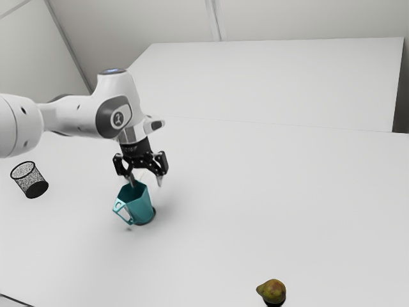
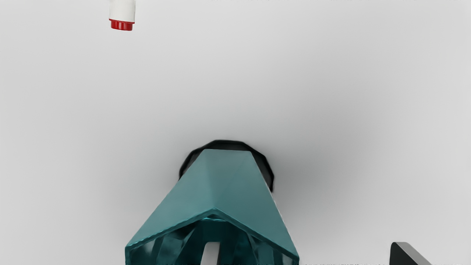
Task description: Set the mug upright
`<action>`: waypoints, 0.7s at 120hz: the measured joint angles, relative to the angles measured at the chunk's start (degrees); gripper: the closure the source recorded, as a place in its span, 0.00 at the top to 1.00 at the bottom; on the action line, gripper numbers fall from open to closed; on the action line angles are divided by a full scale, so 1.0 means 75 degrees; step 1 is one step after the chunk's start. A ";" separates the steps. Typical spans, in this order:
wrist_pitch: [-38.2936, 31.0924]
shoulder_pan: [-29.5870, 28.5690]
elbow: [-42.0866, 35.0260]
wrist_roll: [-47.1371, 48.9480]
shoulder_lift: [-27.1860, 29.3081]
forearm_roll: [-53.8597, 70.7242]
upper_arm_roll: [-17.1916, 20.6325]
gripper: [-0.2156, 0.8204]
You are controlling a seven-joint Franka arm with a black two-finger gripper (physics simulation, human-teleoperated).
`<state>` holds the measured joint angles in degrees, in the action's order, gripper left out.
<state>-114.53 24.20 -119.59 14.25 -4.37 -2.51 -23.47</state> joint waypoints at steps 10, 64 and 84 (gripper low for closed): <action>0.0084 0.0039 0.0106 -0.0020 0.0090 -0.0014 0.0000 0.72; 0.0576 -0.1726 0.1289 -0.0635 0.0806 0.0718 0.1618 0.78; 0.1264 -0.2089 0.2618 -0.0978 0.0822 0.1183 0.1809 0.79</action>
<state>-105.05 8.53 -99.96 6.91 1.80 6.36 -9.90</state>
